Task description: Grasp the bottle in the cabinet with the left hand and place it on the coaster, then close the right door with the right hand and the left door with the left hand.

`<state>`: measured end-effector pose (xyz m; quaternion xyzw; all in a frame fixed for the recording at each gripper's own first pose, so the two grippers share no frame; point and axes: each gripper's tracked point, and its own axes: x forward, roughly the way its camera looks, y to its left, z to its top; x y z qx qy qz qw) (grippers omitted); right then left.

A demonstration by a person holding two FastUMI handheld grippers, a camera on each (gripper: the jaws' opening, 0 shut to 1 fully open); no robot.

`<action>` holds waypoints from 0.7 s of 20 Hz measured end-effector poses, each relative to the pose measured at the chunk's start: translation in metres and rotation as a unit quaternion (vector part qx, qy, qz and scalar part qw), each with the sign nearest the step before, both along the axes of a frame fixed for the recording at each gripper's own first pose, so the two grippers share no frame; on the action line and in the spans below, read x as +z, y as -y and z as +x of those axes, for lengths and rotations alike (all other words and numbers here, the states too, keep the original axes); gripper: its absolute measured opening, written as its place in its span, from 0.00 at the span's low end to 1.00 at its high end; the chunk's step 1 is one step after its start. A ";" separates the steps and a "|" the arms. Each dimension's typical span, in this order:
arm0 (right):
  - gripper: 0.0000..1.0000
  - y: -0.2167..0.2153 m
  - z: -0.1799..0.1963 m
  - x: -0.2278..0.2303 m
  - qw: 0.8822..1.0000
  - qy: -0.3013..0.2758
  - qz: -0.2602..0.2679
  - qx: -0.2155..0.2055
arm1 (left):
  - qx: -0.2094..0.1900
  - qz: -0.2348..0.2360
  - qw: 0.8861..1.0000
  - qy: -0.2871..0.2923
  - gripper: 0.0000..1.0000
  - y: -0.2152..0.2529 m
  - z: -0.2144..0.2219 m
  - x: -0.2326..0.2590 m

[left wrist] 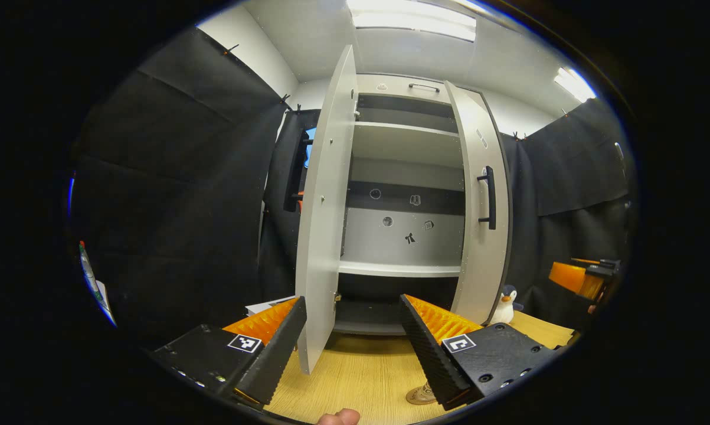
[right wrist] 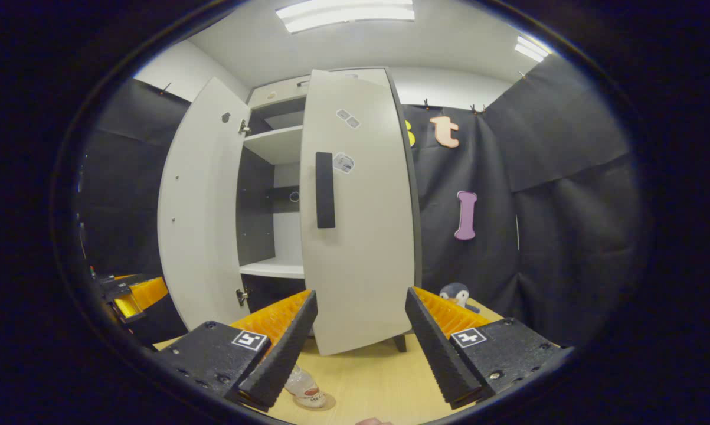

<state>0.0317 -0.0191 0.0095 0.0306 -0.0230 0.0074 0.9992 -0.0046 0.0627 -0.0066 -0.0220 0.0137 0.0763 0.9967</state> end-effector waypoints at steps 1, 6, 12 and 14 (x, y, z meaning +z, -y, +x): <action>0.98 -0.004 -0.001 -0.008 1.000 -0.009 0.000 0.008 | -0.003 -0.005 1.000 0.003 0.95 -0.001 0.000 0.003; 0.98 -0.019 -0.014 -0.019 0.999 -0.018 -0.011 0.039 | -0.010 -0.054 0.997 0.061 0.99 -0.047 0.006 0.073; 0.99 -0.031 -0.016 -0.012 0.998 -0.014 -0.023 0.060 | 0.077 -0.044 0.988 0.124 0.99 -0.159 0.034 0.152; 0.98 -0.030 -0.017 -0.009 0.998 -0.012 -0.026 0.059 | 0.106 -0.043 0.986 0.118 0.94 -0.183 0.052 0.146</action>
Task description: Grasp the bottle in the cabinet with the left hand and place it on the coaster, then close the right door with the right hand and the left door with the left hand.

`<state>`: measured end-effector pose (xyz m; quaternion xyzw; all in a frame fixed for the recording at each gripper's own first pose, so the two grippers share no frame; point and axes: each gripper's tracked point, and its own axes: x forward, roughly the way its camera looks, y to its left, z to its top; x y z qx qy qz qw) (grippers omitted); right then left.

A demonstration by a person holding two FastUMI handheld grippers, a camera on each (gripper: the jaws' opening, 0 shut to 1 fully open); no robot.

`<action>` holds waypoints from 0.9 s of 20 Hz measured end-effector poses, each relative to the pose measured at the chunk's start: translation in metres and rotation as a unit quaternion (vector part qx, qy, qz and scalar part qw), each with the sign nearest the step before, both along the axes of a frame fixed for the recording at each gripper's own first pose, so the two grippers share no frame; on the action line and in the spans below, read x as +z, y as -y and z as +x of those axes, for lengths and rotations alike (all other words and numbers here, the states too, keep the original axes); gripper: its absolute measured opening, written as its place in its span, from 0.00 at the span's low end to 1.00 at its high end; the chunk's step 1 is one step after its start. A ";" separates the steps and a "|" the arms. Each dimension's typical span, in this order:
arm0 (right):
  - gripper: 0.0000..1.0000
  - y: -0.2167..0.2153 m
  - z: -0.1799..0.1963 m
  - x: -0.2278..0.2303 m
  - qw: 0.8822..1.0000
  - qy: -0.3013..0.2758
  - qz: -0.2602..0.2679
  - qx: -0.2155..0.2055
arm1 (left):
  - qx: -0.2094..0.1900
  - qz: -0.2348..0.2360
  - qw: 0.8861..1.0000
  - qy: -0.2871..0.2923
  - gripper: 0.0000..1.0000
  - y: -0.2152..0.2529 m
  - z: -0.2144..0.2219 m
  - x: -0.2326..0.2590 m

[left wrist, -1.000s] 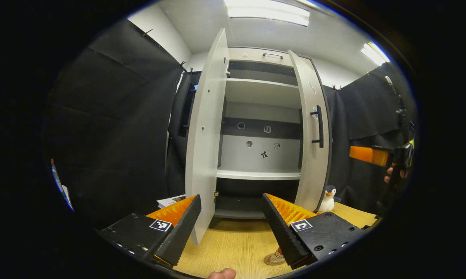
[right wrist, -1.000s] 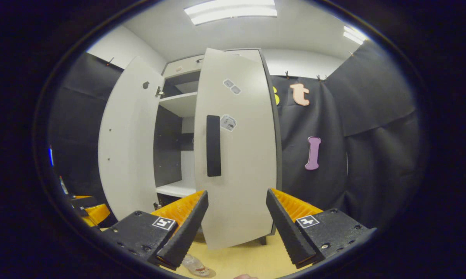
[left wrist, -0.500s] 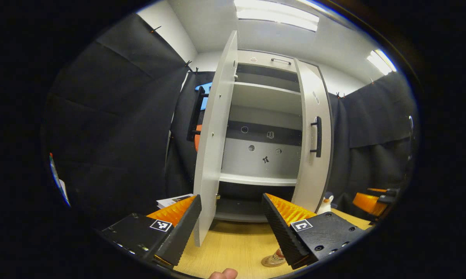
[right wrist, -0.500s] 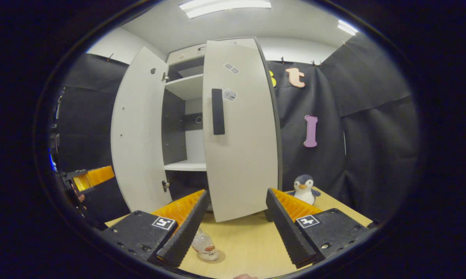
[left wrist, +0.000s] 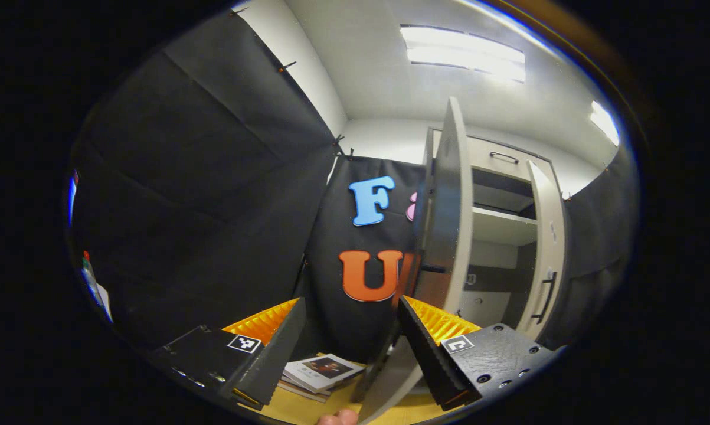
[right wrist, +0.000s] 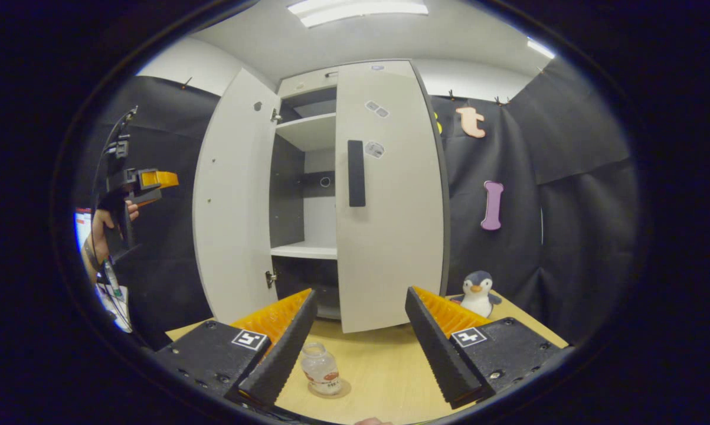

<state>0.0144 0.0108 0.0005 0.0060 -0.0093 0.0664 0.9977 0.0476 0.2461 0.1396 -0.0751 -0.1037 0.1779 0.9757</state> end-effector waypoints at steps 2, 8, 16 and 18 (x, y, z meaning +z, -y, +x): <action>0.99 0.004 -0.002 0.002 1.000 0.001 0.001 -0.003 | 0.006 -0.014 1.000 -0.018 0.95 -0.007 0.014 -0.013; 0.98 0.020 -0.008 0.001 1.000 -0.001 -0.001 -0.029 | 0.020 0.023 0.999 -0.019 0.94 -0.002 0.019 -0.014; 0.94 0.015 -0.007 -0.002 1.000 -0.002 0.008 -0.027 | -0.028 0.005 0.999 -0.020 0.94 0.030 0.026 -0.017; 0.98 0.017 -0.006 -0.003 1.000 -0.005 0.008 -0.029 | -0.050 0.012 0.999 -0.019 0.99 0.050 0.030 -0.015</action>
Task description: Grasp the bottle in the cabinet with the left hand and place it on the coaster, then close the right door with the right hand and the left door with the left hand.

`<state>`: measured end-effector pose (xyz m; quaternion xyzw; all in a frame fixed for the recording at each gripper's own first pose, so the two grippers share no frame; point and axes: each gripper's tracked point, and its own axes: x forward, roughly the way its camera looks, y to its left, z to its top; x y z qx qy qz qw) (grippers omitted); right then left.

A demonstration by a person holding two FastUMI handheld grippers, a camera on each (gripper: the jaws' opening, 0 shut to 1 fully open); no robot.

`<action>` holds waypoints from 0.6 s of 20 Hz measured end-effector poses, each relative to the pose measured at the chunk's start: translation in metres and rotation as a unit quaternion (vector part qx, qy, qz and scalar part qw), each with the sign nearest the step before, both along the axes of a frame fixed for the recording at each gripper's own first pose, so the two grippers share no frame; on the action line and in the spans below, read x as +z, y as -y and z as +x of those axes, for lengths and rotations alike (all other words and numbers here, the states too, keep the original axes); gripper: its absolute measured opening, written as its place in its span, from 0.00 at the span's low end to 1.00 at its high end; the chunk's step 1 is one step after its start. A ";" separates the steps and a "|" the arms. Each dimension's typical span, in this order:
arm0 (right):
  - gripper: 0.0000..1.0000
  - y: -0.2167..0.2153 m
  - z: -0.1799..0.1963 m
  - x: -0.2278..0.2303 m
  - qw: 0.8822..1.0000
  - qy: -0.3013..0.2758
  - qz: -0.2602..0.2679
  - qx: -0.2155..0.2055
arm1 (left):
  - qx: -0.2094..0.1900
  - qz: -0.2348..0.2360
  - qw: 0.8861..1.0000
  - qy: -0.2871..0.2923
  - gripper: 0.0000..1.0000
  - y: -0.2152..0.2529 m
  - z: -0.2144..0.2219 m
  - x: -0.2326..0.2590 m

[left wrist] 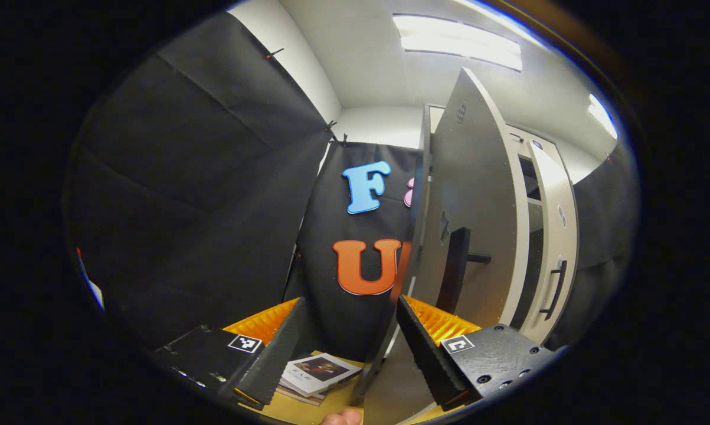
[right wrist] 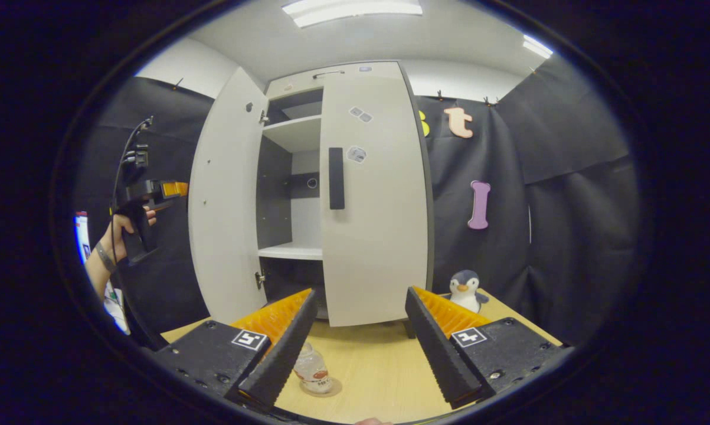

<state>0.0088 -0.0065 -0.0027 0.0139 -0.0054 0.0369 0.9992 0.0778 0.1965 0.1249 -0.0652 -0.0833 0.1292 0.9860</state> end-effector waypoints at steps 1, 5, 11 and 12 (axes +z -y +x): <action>0.98 0.002 0.000 0.001 1.000 0.000 0.001 -0.002 | -0.014 0.002 1.000 -0.001 0.99 0.013 0.004 -0.001; 0.98 0.010 0.002 -0.003 1.000 -0.009 0.003 -0.013 | -0.076 0.006 0.997 -0.004 0.99 0.062 0.025 -0.002; 0.98 0.011 0.004 0.003 1.000 -0.003 -0.003 -0.021 | -0.100 0.018 0.995 -0.001 0.99 0.083 0.040 -0.003; 0.98 0.010 0.003 0.003 1.000 -0.003 -0.003 -0.022 | -0.092 0.025 0.995 0.000 0.99 0.081 0.039 -0.001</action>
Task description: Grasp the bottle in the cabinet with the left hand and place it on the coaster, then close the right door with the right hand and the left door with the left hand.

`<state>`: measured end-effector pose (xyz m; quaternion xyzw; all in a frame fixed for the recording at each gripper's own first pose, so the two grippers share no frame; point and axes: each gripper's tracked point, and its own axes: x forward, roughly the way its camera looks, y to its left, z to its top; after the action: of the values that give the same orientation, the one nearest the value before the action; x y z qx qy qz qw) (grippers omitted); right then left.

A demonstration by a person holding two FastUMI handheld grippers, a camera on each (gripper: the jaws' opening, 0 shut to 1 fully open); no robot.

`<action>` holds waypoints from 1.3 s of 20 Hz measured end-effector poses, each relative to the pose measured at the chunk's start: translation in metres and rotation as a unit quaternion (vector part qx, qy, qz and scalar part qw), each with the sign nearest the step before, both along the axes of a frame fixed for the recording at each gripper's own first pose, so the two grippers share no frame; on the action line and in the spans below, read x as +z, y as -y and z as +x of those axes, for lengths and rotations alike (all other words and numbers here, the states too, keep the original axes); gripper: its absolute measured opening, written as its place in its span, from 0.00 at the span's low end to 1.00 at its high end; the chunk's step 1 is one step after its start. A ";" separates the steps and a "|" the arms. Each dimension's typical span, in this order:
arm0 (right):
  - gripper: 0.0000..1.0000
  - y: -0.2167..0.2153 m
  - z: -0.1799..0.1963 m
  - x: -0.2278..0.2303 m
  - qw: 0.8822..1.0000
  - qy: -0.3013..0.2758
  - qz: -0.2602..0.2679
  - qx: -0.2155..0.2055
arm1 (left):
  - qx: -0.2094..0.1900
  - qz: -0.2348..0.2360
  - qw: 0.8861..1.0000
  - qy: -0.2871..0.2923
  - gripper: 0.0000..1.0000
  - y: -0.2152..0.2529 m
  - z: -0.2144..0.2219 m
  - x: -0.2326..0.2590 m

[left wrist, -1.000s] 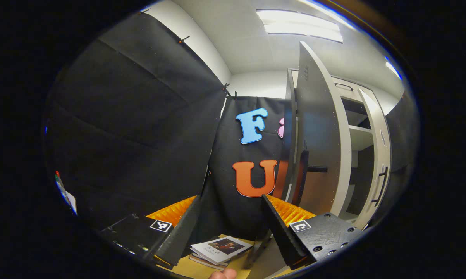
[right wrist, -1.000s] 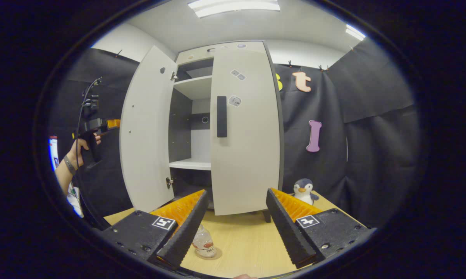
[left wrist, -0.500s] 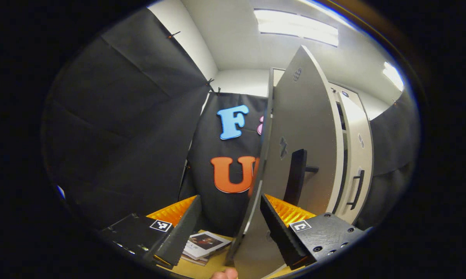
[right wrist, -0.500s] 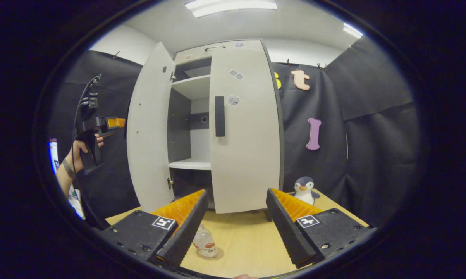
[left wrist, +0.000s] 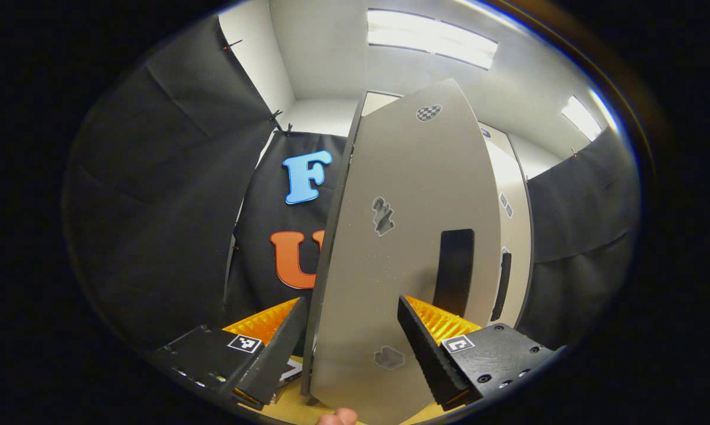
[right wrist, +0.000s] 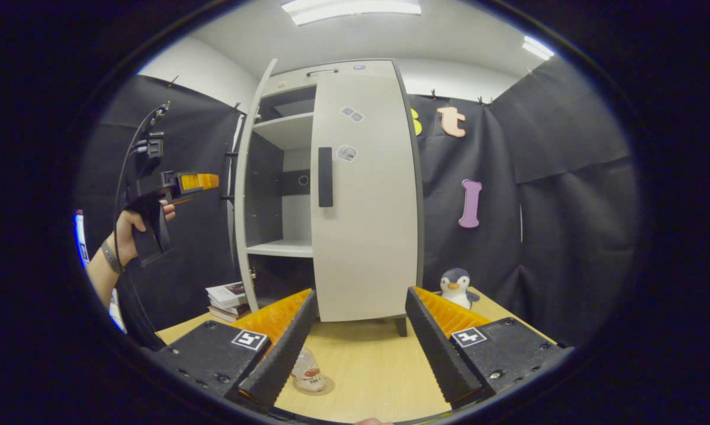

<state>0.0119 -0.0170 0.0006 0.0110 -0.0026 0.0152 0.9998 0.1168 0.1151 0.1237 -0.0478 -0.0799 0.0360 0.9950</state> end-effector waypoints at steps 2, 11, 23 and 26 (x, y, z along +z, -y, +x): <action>0.98 -0.001 0.000 -0.001 1.000 0.001 0.001 0.000 | 0.016 0.010 1.000 0.002 0.99 -0.005 -0.007 0.004; 0.94 -0.018 0.006 -0.009 1.000 -0.007 0.010 0.022 | 0.016 0.010 1.000 -0.020 0.90 0.000 -0.060 -0.008; 0.98 -0.019 -0.005 -0.014 0.999 -0.005 0.027 0.036 | -0.017 0.066 0.997 -0.038 0.99 0.094 -0.133 -0.090; 0.99 -0.014 -0.011 -0.024 0.999 -0.013 0.039 0.030 | -0.025 0.067 0.997 -0.043 0.99 0.114 -0.147 -0.099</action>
<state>0.0010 -0.0029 -0.0236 0.0500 0.0104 0.0446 0.9977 -0.0301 0.0010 0.0247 0.0181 -0.0385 0.0074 0.9991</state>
